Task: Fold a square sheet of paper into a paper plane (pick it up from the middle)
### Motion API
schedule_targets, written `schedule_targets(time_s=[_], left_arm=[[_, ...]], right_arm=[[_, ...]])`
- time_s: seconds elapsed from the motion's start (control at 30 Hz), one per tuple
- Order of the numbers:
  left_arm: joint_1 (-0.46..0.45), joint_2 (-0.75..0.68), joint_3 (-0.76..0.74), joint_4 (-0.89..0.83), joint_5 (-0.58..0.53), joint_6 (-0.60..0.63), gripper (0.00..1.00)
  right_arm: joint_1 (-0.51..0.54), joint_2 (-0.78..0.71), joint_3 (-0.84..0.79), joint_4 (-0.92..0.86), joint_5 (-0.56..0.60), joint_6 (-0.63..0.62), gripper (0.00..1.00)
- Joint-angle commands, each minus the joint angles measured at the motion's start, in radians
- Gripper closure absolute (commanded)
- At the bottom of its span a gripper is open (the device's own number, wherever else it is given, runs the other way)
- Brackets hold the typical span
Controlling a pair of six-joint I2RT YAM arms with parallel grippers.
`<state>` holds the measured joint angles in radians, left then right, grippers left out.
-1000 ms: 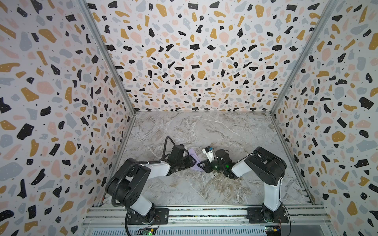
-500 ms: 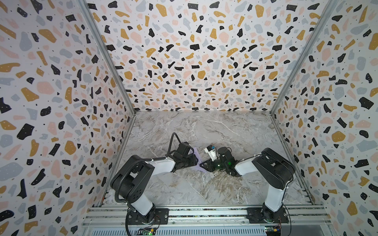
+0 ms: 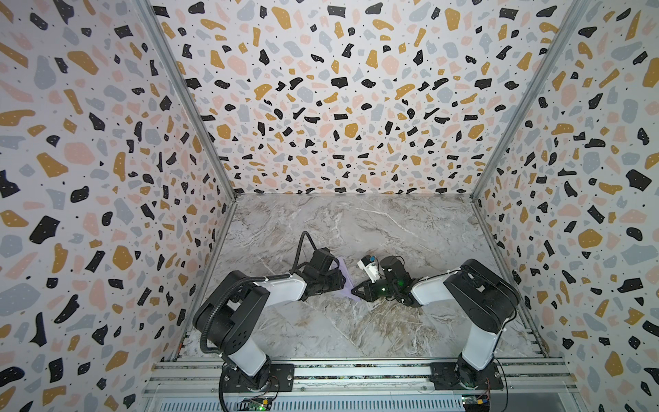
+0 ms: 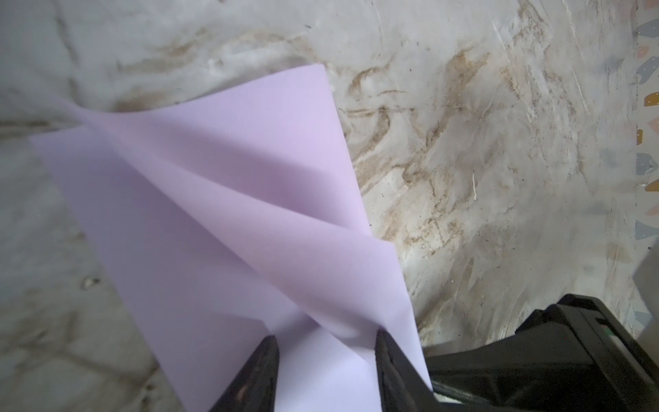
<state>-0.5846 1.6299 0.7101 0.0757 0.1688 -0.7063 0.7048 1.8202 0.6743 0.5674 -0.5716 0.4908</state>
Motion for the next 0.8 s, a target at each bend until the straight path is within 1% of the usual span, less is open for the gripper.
schedule_targets(time_s=[0.0, 0.2, 0.47, 0.77], left_arm=[[0.006, 0.074, -0.045, -0.197, -0.083, 0.013, 0.52], [0.006, 0.065, -0.041, -0.192, -0.074, 0.01, 0.52], [0.006, 0.044, -0.028, -0.195, -0.059, 0.015, 0.52], [0.006, -0.113, 0.041, -0.13, 0.038, 0.054, 0.51]], right_arm=[[-0.007, 0.007, 0.023, -0.027, -0.035, 0.0, 0.86], [-0.014, 0.029, 0.021, -0.038, -0.052, 0.018, 0.92], [-0.03, 0.069, 0.022, -0.034, -0.088, 0.067, 0.94], [-0.053, 0.09, 0.036, -0.085, -0.103, 0.087, 0.94]])
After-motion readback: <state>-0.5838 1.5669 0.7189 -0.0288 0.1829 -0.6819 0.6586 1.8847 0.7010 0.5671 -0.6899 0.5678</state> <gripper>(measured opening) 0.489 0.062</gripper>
